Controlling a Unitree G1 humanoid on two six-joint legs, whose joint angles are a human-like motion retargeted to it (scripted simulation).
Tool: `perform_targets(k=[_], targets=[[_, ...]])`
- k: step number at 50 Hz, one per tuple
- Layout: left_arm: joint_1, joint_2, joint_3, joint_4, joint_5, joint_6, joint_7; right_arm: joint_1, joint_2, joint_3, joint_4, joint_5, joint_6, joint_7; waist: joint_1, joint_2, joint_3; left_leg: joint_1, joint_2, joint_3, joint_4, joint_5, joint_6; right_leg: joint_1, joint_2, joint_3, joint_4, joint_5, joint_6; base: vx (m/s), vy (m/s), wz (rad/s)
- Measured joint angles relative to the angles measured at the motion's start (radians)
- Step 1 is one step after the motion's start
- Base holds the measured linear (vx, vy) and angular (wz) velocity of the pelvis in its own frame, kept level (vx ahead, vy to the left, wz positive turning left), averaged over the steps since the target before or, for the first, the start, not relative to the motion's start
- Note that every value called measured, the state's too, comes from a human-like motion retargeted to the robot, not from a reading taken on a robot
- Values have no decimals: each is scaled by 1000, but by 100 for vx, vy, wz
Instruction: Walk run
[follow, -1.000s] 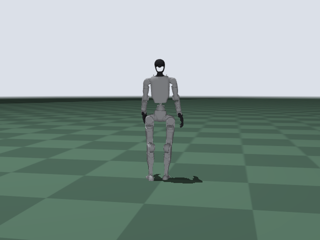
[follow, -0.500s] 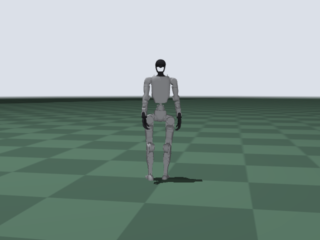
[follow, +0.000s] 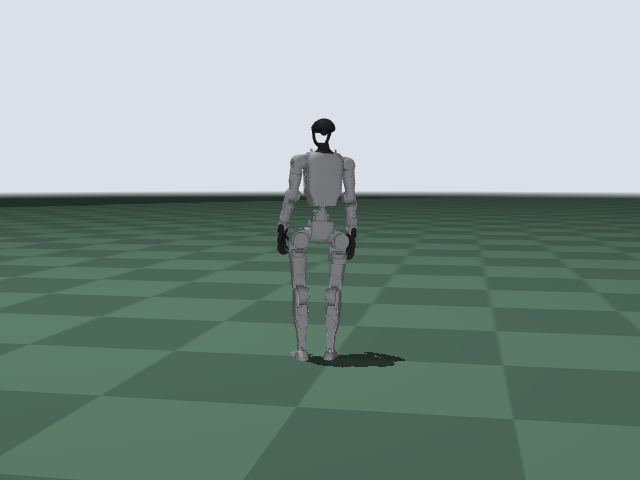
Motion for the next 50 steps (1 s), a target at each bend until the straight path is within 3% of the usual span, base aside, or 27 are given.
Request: perform_targets(k=[19,33,50], targets=[[175,-19,209,334,-10,129,81,63,-40,-63,155,-11,35,-19,58,22,-3,-19,-44,-115,5,32,-6,62,-20,-156,-12,-25,26,2,6,40],[189,-51,208,280,-12,109,66,38,-33,-40,95,-7,17,-15,85,26,-12,-23,-74,-172,11,37,-9,89,-29,-230,-19,-33,34,-1,4,22],[135,-44,145,175,7,74,28,30,-6,11,24,-29,0,15,83,30,-15,-12,-54,-142,7,37,-26,82,-30,-193,-12,-29,34,0,0,-4]])
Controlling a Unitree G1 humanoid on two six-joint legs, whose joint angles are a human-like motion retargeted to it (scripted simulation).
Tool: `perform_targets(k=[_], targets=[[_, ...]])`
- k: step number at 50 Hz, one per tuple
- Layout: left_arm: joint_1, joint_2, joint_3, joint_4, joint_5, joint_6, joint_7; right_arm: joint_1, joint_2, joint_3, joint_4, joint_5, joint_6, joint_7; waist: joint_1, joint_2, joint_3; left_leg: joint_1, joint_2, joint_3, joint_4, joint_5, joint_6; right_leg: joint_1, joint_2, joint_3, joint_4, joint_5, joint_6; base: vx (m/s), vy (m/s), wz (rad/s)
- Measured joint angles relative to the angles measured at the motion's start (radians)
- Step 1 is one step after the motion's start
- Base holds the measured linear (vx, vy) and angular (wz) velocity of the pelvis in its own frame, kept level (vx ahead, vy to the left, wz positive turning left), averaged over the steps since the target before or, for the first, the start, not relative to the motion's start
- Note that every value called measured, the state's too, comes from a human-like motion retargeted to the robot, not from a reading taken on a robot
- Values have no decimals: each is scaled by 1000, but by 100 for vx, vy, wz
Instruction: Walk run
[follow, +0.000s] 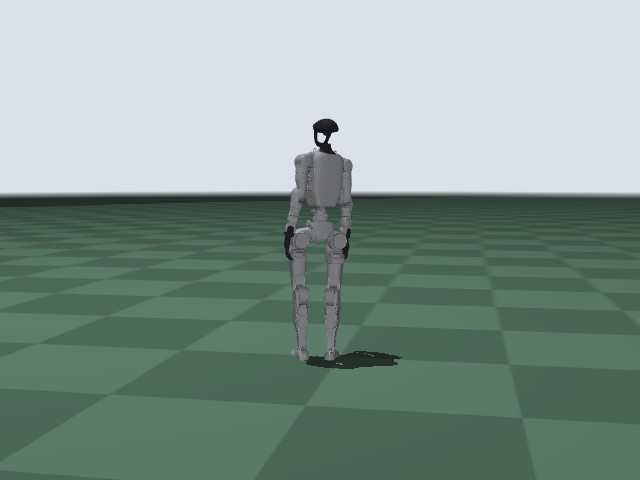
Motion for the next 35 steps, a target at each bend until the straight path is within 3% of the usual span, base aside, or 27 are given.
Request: perform_targets(k=[20,35], targets=[[23,8,34,108,18,49,-12,3,11,-21,49,-8,22,-4,-39,-23,-9,20,12,40,0,-26,32,-33,2,94,12,15,-18,2,-5,-23],[4,18,11,42,9,21,-15,10,16,-28,62,-10,31,-4,-79,-36,-5,38,42,124,-9,-45,34,-76,12,199,26,32,-29,-1,-7,-34]])
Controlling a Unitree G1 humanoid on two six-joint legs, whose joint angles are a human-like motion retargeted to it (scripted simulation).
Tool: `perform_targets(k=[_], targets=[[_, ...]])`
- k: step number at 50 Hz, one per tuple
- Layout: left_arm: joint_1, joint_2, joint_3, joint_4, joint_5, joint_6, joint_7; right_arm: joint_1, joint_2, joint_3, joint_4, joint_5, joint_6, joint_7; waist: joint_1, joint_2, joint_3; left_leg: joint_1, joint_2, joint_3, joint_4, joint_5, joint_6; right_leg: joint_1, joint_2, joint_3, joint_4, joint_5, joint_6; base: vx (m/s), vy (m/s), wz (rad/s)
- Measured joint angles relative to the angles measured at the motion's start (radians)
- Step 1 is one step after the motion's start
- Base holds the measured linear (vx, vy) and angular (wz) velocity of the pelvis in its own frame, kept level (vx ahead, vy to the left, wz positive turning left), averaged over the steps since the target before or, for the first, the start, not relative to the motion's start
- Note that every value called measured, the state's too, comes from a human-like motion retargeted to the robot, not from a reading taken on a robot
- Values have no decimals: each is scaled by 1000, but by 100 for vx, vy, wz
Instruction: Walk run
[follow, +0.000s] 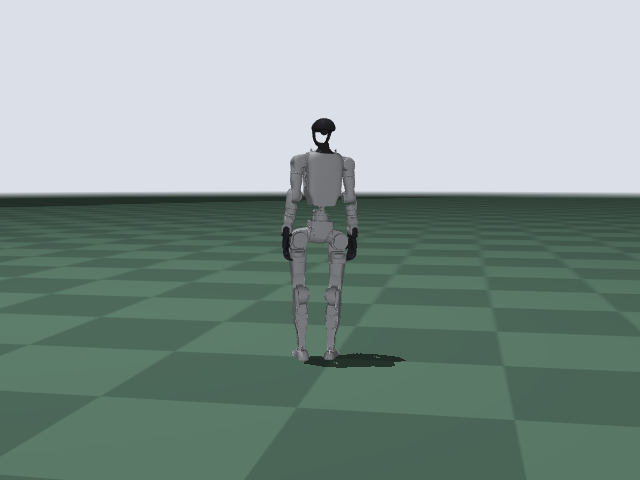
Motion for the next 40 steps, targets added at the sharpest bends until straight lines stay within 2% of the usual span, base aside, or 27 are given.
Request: perform_targets(k=[25,40], targets=[[12,21,-5,6,6,0,6,-4,4,-1,-7,1,-4,-7,-52,-10,13,19,47,152,-12,-34,-1,-84,31,192,18,36,-10,-3,-6,-38],[-6,22,-32,-45,1,-19,-3,11,-12,-23,36,1,9,-17,-49,-5,16,9,47,155,-11,-32,-3,-91,29,195,16,38,-9,0,0,-3]])
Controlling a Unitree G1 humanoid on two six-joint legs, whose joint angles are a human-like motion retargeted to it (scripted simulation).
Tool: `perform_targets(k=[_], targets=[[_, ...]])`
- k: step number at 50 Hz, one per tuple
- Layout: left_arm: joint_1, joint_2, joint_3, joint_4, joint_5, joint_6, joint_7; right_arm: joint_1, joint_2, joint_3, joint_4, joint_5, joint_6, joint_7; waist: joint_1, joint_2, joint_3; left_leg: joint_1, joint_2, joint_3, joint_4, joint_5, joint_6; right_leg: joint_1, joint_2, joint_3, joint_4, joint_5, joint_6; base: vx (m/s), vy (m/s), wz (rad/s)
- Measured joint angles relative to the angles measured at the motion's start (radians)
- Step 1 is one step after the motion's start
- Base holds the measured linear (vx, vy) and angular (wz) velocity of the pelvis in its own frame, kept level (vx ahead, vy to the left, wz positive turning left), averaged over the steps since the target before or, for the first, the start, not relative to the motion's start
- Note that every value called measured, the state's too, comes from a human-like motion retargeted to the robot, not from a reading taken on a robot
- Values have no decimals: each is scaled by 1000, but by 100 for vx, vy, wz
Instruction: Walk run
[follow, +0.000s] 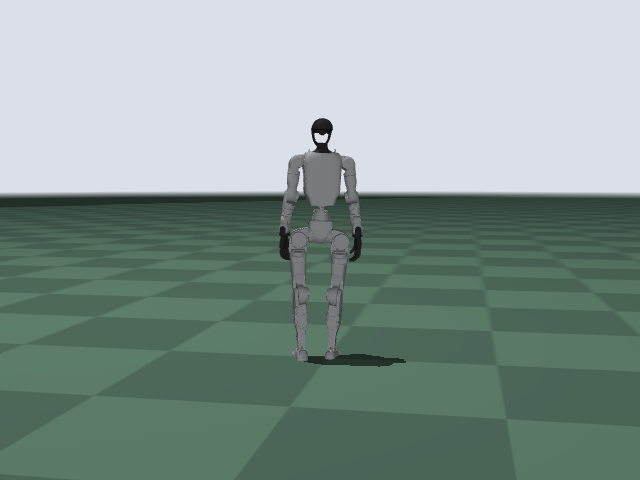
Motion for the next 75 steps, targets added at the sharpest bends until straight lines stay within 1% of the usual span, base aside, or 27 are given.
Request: perform_targets(k=[15,33,55,65,75], targets=[[8,-11,-1,5,7,6,-1,-14,-1,12,-32,5,-14,3,29,14,1,-18,-21,-64,4,17,-1,28,-16,-85,-9,-16,2,1,5,28],[22,-29,14,23,10,15,12,-8,-16,13,-27,9,-16,3,85,27,-2,-43,-65,-196,12,53,-4,101,-33,-267,-32,-46,15,1,6,50],[50,-48,23,38,20,22,16,-7,-26,17,-25,9,-21,2,142,49,-7,-62,-104,-300,16,92,-39,170,-41,-441,-48,-75,34,-1,5,39],[64,-56,28,56,20,30,21,-19,-20,33,-38,8,-25,5,140,45,-3,-67,-112,-315,16,92,-29,168,-42,-457,-50,-74,35,-1,0,5],[75,-49,26,72,22,35,25,-29,-7,48,-65,7,-29,13,105,34,5,-57,-93,-270,13,77,-19,139,-38,-388,-44,-60,24,-2,-8,-34]])
